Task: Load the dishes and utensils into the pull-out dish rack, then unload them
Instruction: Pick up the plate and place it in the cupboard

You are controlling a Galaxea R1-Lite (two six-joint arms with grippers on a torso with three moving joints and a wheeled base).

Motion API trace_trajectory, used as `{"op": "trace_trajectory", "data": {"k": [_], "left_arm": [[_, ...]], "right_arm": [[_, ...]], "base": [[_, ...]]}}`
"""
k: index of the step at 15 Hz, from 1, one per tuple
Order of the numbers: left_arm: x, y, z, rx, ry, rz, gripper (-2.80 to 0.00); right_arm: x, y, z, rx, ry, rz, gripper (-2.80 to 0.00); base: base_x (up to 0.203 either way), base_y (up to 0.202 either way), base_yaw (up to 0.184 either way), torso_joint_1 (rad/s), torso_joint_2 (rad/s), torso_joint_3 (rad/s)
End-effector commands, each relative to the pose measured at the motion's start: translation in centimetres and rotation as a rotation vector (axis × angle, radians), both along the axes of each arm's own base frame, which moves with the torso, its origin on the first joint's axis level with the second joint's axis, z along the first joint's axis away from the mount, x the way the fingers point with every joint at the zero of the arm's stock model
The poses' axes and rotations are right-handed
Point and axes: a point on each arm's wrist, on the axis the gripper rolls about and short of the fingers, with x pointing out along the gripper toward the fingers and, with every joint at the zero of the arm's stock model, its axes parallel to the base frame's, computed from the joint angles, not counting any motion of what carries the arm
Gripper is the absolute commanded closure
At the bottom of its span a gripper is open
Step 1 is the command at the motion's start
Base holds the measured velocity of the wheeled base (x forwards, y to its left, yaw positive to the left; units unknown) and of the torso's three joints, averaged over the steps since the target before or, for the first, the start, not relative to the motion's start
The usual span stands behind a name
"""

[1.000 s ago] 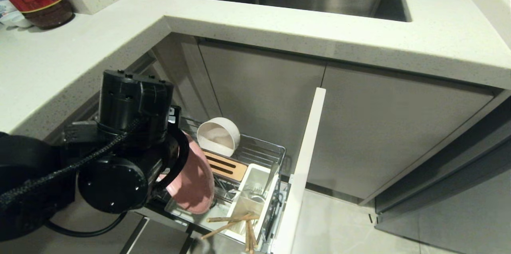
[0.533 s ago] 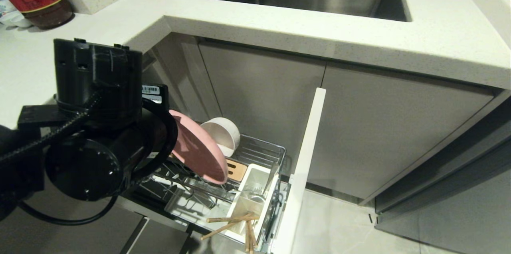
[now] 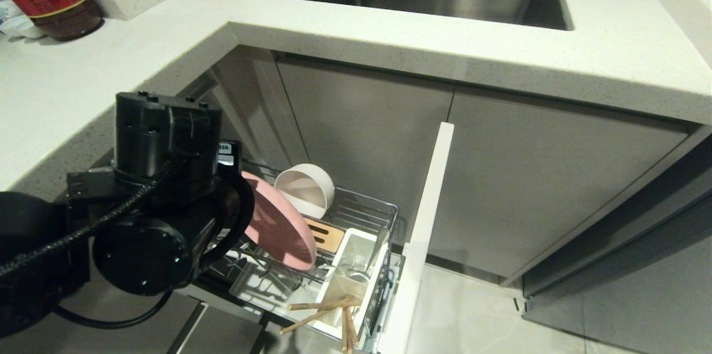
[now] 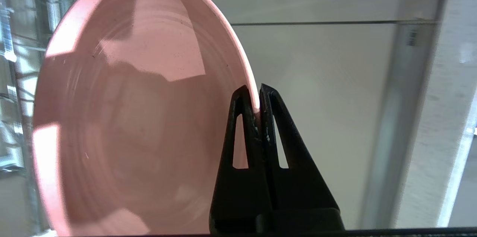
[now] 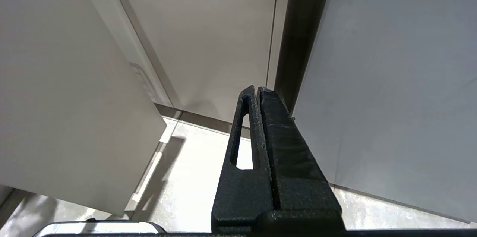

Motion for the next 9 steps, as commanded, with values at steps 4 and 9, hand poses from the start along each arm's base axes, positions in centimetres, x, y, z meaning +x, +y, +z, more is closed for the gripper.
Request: {"op": "trace_trajectory", "data": {"k": [4, 9], "left_arm": [[0.5, -0.3, -1.9, 0.011, 0.042, 0.018, 0.0], [1.0, -0.4, -4.1, 0.069, 0.107, 0.026, 0.0]], "right_arm": [[0.2, 0.0, -0.7, 0.0, 0.026, 0.0, 0.0], [0.2, 0.0, -0.7, 0.0, 0.026, 0.0, 0.0]], "base": [[0.0, 0.0, 0.0, 0.0, 0.0, 0.0], [0.0, 0.0, 0.0, 0.0, 0.0, 0.0]]}}
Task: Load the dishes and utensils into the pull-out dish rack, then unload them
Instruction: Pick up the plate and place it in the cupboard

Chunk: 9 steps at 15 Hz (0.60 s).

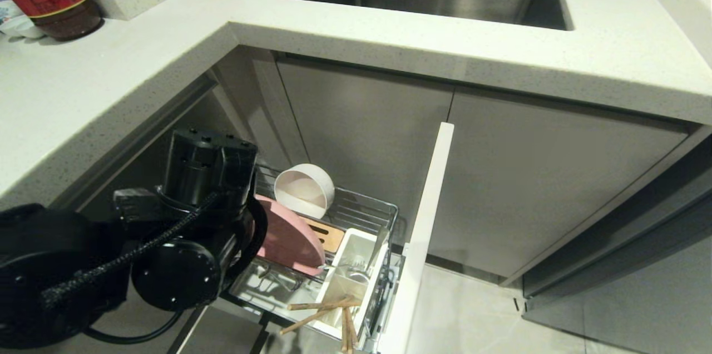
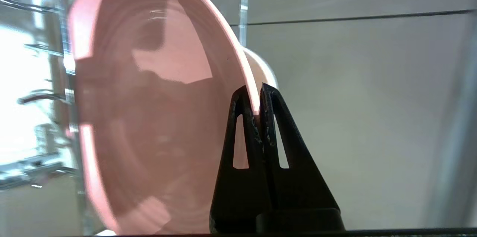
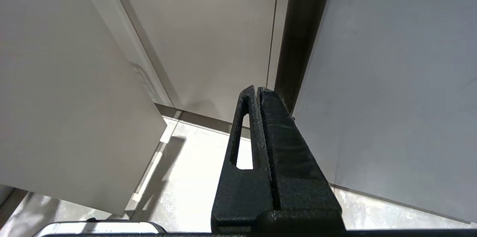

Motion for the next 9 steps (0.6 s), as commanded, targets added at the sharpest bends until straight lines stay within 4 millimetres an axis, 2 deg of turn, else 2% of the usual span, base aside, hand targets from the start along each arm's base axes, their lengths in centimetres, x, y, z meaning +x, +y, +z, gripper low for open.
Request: {"op": "trace_trajectory", "data": {"k": [1, 9], "left_arm": [[0.25, -0.05, -1.03, 0.019, 0.025, 0.011, 0.0], [0.35, -0.09, -1.87, 0.047, 0.054, 0.012, 0.0]], "right_arm": [[0.23, 0.0, -0.76, 0.0, 0.028, 0.0, 0.0], [0.22, 0.0, -0.72, 0.0, 0.026, 0.0, 0.0]], "base": [[0.0, 0.0, 0.0, 0.0, 0.0, 0.0], [0.0, 0.0, 0.0, 0.0, 0.0, 0.0]]}}
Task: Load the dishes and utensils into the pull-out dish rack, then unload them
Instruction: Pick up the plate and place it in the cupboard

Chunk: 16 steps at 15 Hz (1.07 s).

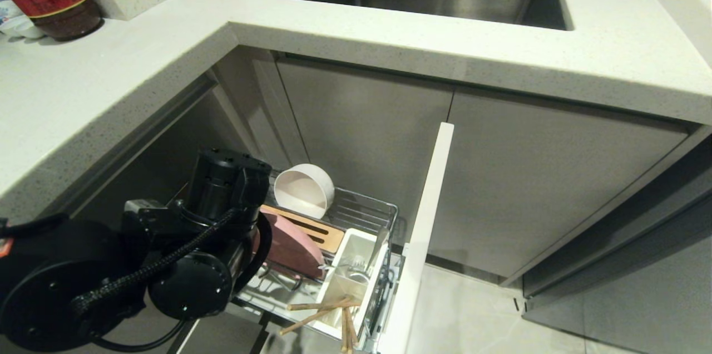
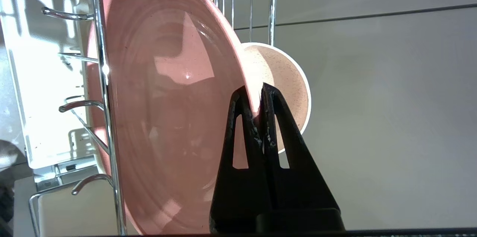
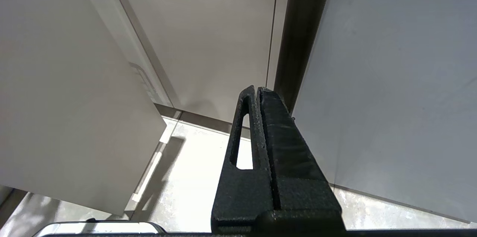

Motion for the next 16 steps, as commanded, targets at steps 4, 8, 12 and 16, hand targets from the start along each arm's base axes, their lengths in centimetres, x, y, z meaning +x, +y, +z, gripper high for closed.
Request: {"op": "trace_trajectory", "data": {"k": [4, 8, 12, 16], "left_arm": [[0.1, -0.1, -0.3, 0.008, 0.008, 0.006, 0.0], [0.1, -0.1, -0.3, 0.009, 0.009, 0.006, -2.8], [0.0, 0.0, -0.2, 0.008, 0.004, 0.008, -2.8], [-0.8, 0.4, 0.8, 0.023, 0.017, -0.001, -2.8]], "right_arm": [[0.2, 0.0, -0.7, 0.0, 0.027, 0.0, 0.0], [0.2, 0.0, -0.7, 0.0, 0.027, 0.0, 0.0], [0.2, 0.0, -0.7, 0.0, 0.026, 0.0, 0.0], [0.2, 0.0, -0.7, 0.0, 0.026, 0.0, 0.0]], "base": [[0.0, 0.0, 0.0, 0.0, 0.0, 0.0], [0.0, 0.0, 0.0, 0.0, 0.0, 0.0], [0.0, 0.0, 0.0, 0.0, 0.0, 0.0], [0.0, 0.0, 0.0, 0.0, 0.0, 0.0]]}}
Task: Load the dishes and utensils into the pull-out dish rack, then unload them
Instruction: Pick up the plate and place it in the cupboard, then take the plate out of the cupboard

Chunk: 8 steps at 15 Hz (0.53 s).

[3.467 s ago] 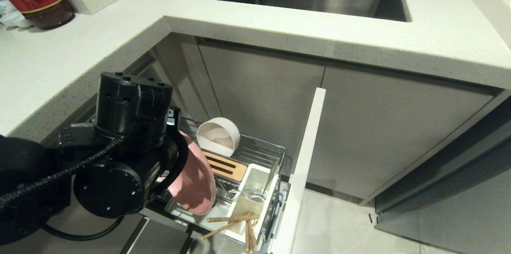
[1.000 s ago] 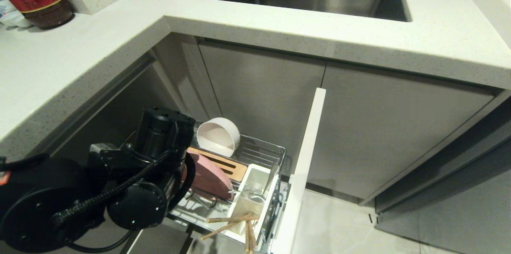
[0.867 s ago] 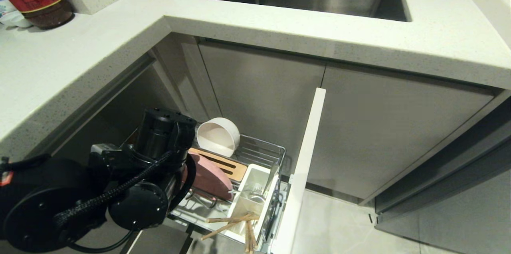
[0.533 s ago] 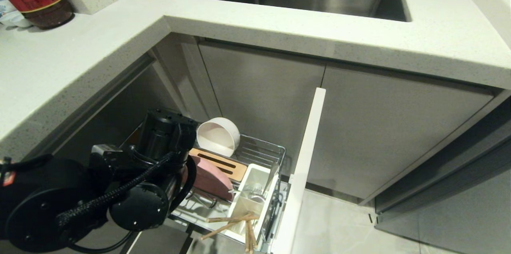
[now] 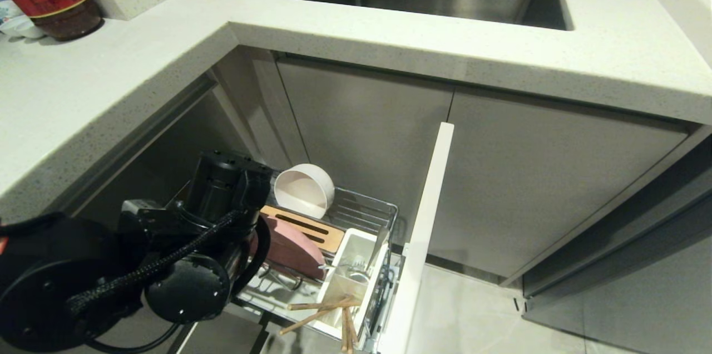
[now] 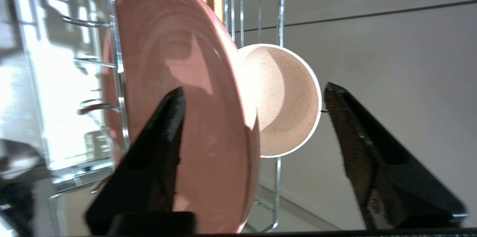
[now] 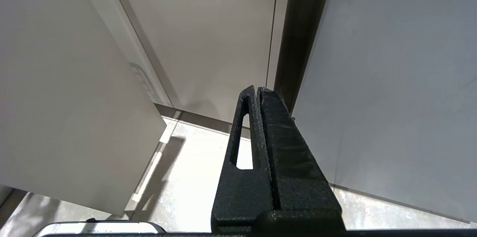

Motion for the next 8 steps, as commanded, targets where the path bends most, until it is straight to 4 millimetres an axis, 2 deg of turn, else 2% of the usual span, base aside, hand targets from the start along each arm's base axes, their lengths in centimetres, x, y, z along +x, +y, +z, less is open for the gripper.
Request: {"op": "trace_trajectory", "data": {"k": [1, 6, 7, 8], "left_arm": [[-0.8, 0.4, 1.3, -0.013, -0.01, -0.004, -2.8], [-3.4, 1.6, 4.9, -0.031, -0.034, -0.044, -2.8], [-3.9, 1.8, 5.7, -0.023, -0.032, -0.054, 0.0], [-4.2, 2.0, 6.8, -0.027, -0.045, -0.06, 0.0]], "right_arm": [[0.2, 0.0, -0.7, 0.0, 0.027, 0.0, 0.0], [0.2, 0.0, -0.7, 0.0, 0.027, 0.001, 0.0], [0.2, 0.0, -0.8, 0.0, 0.028, 0.0, 0.0], [0.2, 0.0, -0.7, 0.0, 0.026, 0.001, 0.0]], "base": [[0.0, 0.0, 0.0, 0.0, 0.0, 0.0], [0.0, 0.0, 0.0, 0.0, 0.0, 0.0], [0.0, 0.0, 0.0, 0.0, 0.0, 0.0], [0.0, 0.0, 0.0, 0.0, 0.0, 0.0]]}}
